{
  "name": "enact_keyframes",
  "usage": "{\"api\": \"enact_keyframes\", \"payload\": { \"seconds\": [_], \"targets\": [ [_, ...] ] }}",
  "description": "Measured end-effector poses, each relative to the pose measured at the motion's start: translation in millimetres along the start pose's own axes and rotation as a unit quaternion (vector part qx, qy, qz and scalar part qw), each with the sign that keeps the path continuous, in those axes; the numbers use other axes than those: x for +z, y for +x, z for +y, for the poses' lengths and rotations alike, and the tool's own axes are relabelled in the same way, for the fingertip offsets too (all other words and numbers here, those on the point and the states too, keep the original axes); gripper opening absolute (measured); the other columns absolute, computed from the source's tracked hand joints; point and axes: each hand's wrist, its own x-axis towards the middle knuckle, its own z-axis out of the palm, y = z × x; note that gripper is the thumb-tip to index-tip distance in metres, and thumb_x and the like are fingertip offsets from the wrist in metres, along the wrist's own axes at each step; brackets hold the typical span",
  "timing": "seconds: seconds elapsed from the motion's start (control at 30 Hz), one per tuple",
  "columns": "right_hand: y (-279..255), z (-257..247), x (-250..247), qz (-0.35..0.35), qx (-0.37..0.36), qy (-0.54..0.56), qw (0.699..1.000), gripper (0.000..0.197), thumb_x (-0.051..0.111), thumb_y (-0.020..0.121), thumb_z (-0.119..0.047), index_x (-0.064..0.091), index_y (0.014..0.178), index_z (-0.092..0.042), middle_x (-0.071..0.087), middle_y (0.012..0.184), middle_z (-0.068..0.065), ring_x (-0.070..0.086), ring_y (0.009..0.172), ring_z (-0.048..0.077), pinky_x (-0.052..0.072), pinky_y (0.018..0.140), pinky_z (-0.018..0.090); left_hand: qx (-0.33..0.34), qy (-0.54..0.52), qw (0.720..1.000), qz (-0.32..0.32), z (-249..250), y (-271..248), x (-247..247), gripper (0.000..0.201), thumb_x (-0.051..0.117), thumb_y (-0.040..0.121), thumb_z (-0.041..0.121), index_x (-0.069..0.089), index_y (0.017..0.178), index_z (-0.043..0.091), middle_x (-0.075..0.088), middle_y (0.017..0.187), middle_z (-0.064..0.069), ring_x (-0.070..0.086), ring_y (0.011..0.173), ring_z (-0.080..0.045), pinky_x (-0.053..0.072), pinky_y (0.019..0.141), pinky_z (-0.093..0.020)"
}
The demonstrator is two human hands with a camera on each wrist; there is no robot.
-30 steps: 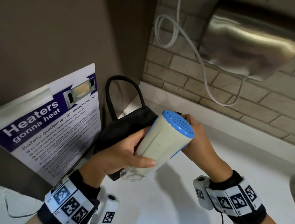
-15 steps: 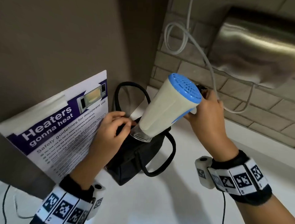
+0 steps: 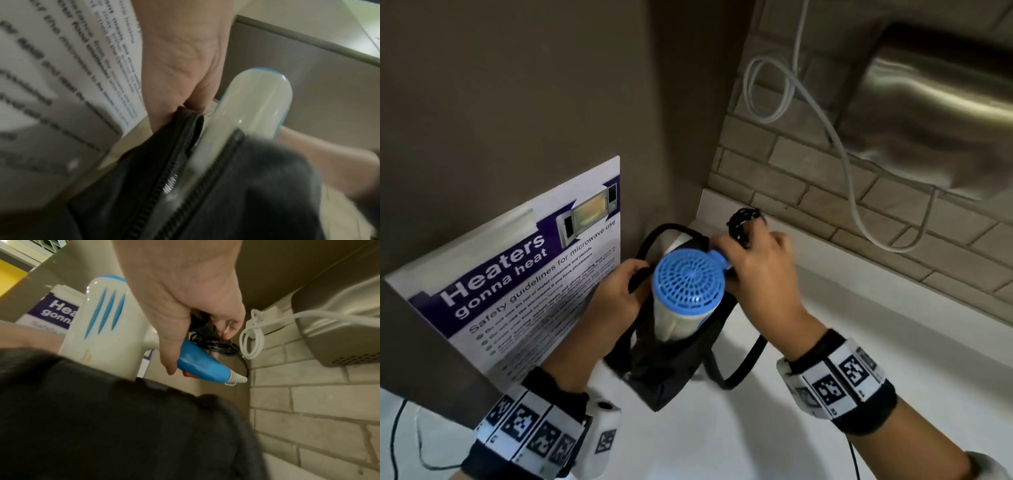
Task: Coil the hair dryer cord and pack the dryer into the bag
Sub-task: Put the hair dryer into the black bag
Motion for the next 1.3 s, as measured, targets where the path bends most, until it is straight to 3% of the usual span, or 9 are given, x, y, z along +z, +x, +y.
{"api": "enact_keyframes", "payload": {
  "seconds": [0.13,0.23,0.3,0.47,0.63,0.9,1.07,1.17,1.3],
  "targets": [
    [-11.1,-12.4,18.7,-0.099,-0.046,-0.013,0.994,0.043,0.077,0.061,-0.039,0.067,0.100,-0.027,0.059,0.091,0.009,0.060,0.076,0.030,0.043,0.071,0.034,-0.066,-0.134,0.989,0.010,3.7,1.2,6.3,0.012,0.056,0.092,0.013,0.052,0.103,0.016,0.060,0.098,-0.005,0.059,0.089,-0.019,0.050,0.076,-0.027],
    [-12.0,-16.0,26.8,-0.170,-0.056,-0.013,0.984,0.041,0.082,0.053,-0.041,0.070,0.091,-0.029,0.059,0.081,0.007,0.060,0.062,0.026,0.047,0.061,0.029,-0.082,-0.139,0.987,-0.019,3.2,-1.1,3.1,0.015,0.055,0.093,0.015,0.055,0.108,0.016,0.062,0.106,-0.006,0.061,0.095,-0.019,0.049,0.080,-0.029],
    [-8.8,-18.1,26.5,-0.201,-0.062,-0.010,0.978,0.037,0.080,0.060,-0.040,0.069,0.093,-0.028,0.058,0.083,0.007,0.059,0.059,0.028,0.044,0.055,0.028,-0.090,-0.134,0.986,-0.040,4.3,-3.5,1.2,0.012,0.054,0.093,0.013,0.057,0.103,0.018,0.066,0.102,-0.003,0.062,0.094,-0.017,0.049,0.082,-0.028],
    [1.6,-18.7,27.3,-0.254,-0.100,-0.027,0.962,0.026,0.051,0.090,-0.026,0.059,0.114,-0.028,0.052,0.101,0.008,0.062,0.078,0.030,0.038,0.059,0.030,-0.095,-0.110,0.988,-0.057,5.5,-3.6,0.1,0.021,0.053,0.094,0.013,0.057,0.115,0.008,0.067,0.109,-0.010,0.062,0.103,-0.021,0.047,0.085,-0.029],
    [5.9,-15.3,45.8,-0.292,-0.112,-0.044,0.949,0.024,0.042,0.095,-0.017,0.063,0.108,-0.020,0.057,0.104,0.010,0.062,0.090,0.028,0.036,0.061,0.030,-0.097,-0.142,0.982,-0.081,11.5,-7.8,0.0,0.017,0.049,0.095,0.009,0.058,0.109,0.006,0.069,0.096,-0.010,0.065,0.089,-0.018,0.051,0.074,-0.026],
    [20.3,-8.3,74.2,-0.377,-0.088,-0.007,0.922,0.031,0.039,0.098,-0.020,0.057,0.122,-0.016,0.056,0.124,0.011,0.057,0.110,0.029,0.047,0.075,0.034,-0.091,-0.123,0.985,-0.081,10.0,-6.8,-2.5,0.013,0.052,0.094,0.013,0.060,0.105,0.013,0.070,0.102,-0.010,0.065,0.101,-0.024,0.050,0.087,-0.036],
    [15.6,3.5,88.5,-0.446,-0.055,0.009,0.893,0.051,0.039,0.095,-0.039,0.031,0.144,-0.026,0.038,0.147,0.013,0.035,0.133,0.035,0.032,0.109,0.046,-0.003,-0.035,0.998,-0.043,6.4,-11.9,-5.8,0.035,0.069,0.077,0.014,0.057,0.105,0.032,0.064,0.113,0.006,0.063,0.106,-0.013,0.049,0.097,-0.041],
    [12.6,5.6,82.8,-0.435,-0.049,0.004,0.899,0.056,0.041,0.095,-0.042,0.026,0.146,-0.024,0.032,0.147,0.017,0.030,0.135,0.037,0.025,0.111,0.047,0.080,0.127,0.988,-0.029,9.8,-25.1,-9.2,0.062,0.069,0.065,0.013,0.043,0.113,0.044,0.052,0.122,0.005,0.055,0.109,-0.013,0.049,0.092,-0.036],
    [17.2,8.1,64.0,-0.416,-0.065,0.014,0.907,0.051,0.047,0.092,-0.036,0.037,0.140,-0.024,0.041,0.140,0.015,0.038,0.130,0.035,0.031,0.107,0.046,0.171,0.288,0.941,-0.055,7.4,-45.8,2.1,0.085,0.069,0.062,-0.003,0.032,0.133,0.025,0.024,0.136,0.001,0.032,0.122,-0.008,0.034,0.100,-0.021]
  ]
}}
